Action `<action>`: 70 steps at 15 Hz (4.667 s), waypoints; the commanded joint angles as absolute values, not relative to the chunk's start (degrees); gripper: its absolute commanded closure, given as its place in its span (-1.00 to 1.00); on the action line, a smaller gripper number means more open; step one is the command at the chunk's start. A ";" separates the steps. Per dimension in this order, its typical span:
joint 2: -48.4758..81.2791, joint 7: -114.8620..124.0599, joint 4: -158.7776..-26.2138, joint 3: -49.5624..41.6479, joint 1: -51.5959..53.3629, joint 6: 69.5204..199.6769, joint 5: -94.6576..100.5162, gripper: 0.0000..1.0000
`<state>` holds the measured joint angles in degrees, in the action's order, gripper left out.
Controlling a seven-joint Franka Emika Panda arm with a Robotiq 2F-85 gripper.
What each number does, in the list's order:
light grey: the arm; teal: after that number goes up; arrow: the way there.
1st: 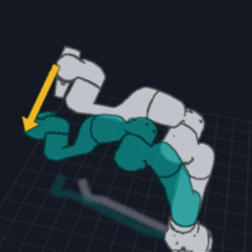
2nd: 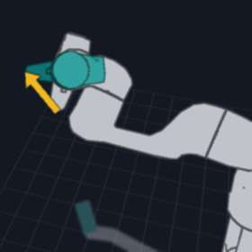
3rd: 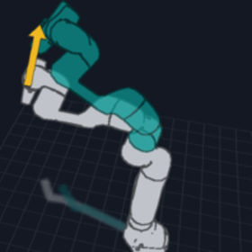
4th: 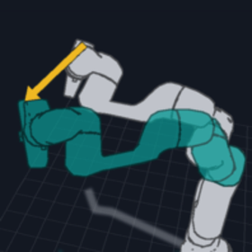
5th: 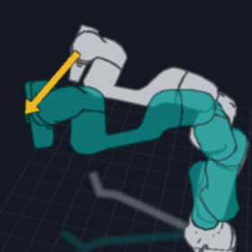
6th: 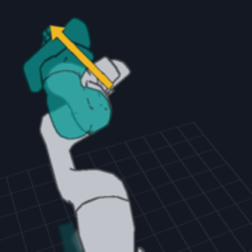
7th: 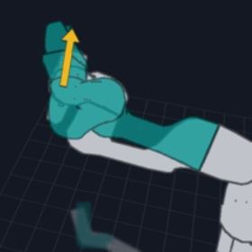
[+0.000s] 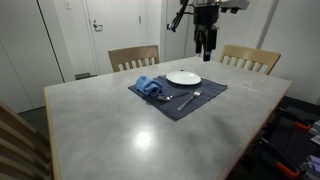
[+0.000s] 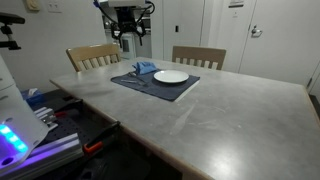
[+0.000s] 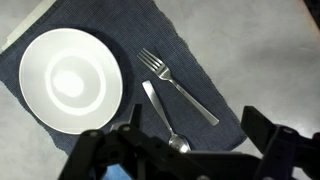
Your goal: Pick up the spoon and put it on the plate
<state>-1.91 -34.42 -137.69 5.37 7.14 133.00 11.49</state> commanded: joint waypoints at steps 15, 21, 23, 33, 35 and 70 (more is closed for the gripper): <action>9.80 -41.47 -131.79 6.12 6.41 142.11 17.18 -1.00; 15.81 -45.73 -130.03 7.07 5.65 148.42 16.00 -1.00; 17.63 -45.49 -129.11 7.25 5.97 147.79 16.34 -1.00; 26.38 -48.55 -125.29 9.03 5.02 150.49 16.30 -1.00; 28.16 -49.04 -124.20 9.06 4.96 150.10 16.58 -1.00; 34.97 -50.96 -117.71 8.89 3.69 149.75 16.78 -0.37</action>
<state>33.49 -49.63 -118.65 8.02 4.96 149.05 16.22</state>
